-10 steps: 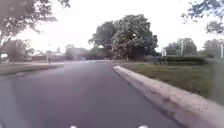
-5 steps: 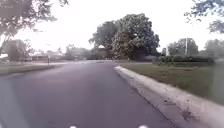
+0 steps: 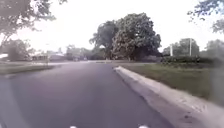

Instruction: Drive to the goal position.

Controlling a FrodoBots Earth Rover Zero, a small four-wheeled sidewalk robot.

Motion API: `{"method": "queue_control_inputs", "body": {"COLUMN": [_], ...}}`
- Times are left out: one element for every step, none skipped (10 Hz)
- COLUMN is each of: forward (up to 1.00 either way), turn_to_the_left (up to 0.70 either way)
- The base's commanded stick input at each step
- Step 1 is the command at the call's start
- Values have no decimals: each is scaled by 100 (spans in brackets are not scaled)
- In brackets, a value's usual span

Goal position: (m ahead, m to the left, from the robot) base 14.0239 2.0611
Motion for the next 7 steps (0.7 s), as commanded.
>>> {"method": "queue_control_inputs", "body": {"forward": [100,100,100,100,100,100,100], "turn_to_the_left": [35,40,20,0,0,0,0]}}
